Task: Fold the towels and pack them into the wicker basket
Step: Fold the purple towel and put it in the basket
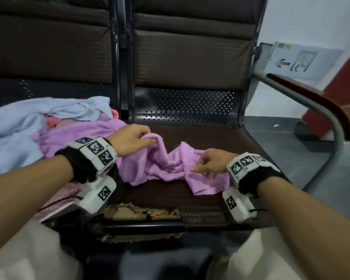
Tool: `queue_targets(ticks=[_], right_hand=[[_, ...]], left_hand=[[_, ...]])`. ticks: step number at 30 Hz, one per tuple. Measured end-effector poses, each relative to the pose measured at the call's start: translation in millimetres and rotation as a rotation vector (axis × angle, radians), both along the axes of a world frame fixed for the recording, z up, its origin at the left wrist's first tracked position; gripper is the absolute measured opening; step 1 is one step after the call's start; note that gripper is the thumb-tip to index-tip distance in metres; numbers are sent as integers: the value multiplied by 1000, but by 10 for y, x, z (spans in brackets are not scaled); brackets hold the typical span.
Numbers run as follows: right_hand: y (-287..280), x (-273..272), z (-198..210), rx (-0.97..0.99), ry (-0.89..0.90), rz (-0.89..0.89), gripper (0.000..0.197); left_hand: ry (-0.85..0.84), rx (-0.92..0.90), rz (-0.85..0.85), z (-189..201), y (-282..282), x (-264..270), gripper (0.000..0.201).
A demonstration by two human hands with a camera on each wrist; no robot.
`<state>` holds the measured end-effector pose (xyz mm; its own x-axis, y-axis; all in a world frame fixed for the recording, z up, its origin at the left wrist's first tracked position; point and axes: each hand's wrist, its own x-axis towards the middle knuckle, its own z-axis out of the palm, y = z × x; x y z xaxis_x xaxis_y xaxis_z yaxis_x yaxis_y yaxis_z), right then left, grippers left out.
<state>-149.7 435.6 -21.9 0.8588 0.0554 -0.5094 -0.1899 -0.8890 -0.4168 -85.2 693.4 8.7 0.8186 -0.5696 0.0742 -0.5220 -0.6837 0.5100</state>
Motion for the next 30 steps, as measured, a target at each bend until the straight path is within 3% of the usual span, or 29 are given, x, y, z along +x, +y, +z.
queue_targets(ticks=[4,6,9,13,17,20,24,27,30], right_hand=[[153,26,-157,-272,-123,150,26],[190,94,-193,-319,-179,180,15],[201,311,-156,-232,-157,120,12],[306,489,-54,33,-333,-94,19],[427,551,63,295,-534,-207,37],[548,492,138,490,-435,-6,54],[715,337,297,396,-420,267,20],[661,308,430,406,-513,195,8],[566,299,595,562,-632,42,19]], left_hand=[[45,-13,63,-123,-15,38,30],[62,-27,146,-183,-63,86,40],[142,-222,351,-251,-126,221,48],[371,-516,344,-230,-202,325,23],[316,-421,242,-290,-81,259,21],[287,-377,57,-151,33,130,16],[233,-328,-67,87,85,-51,17],[194,-297,-64,112,110,-101,21],[162,-127,-35,72,217,-73,30]])
